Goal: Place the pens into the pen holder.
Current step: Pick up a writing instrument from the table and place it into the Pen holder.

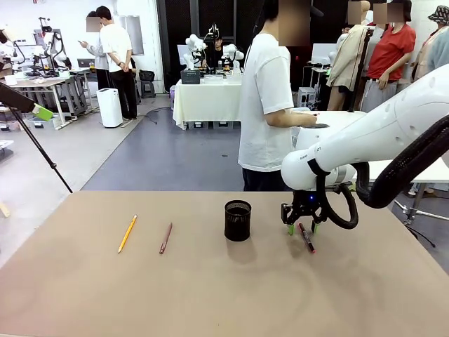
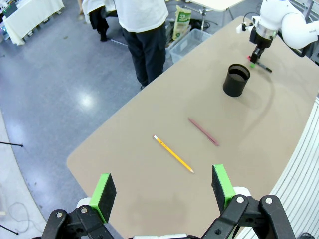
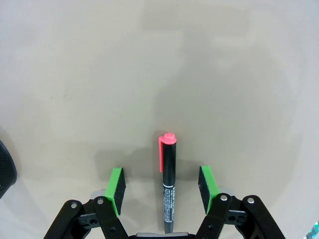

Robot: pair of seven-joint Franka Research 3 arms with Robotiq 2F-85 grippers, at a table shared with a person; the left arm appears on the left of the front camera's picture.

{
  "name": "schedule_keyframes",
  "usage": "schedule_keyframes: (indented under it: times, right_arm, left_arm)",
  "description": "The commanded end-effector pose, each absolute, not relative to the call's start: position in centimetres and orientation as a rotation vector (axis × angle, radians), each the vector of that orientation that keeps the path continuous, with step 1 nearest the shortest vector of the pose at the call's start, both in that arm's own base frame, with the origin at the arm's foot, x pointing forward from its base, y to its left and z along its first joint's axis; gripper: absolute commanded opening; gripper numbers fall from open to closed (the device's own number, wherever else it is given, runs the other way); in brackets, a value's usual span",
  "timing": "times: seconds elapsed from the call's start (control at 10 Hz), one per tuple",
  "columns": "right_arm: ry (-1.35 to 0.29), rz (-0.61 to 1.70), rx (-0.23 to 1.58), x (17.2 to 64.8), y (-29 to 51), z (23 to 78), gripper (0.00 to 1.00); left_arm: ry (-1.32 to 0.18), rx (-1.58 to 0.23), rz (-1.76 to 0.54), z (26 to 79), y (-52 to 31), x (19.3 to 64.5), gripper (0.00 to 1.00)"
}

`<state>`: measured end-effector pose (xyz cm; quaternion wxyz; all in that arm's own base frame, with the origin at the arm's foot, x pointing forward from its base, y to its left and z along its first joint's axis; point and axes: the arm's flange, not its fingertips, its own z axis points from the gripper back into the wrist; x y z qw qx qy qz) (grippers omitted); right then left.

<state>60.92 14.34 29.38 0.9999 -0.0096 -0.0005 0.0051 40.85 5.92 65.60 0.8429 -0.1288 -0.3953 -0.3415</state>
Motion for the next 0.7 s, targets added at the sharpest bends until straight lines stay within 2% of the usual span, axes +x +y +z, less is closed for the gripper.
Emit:
schedule_keyframes:
  times: [0.0, 0.3, 0.6]
  right_arm:
    - [-0.011, 0.04, -0.038, 60.59, 14.2, 29.31, 0.58]
    - [-0.018, 0.045, -0.037, 60.65, 14.14, 29.27, 0.0]
    - [-0.004, 0.045, -0.036, 60.64, 14.12, 29.3, 0.0]
  left_arm:
    - [-0.837, -0.272, -0.729, 65.63, 5.9, 40.68, 1.0]
    - [-0.837, -0.272, -0.729, 65.63, 5.9, 40.68, 1.0]
    - [-0.837, -0.272, -0.729, 65.63, 5.9, 40.68, 1.0]
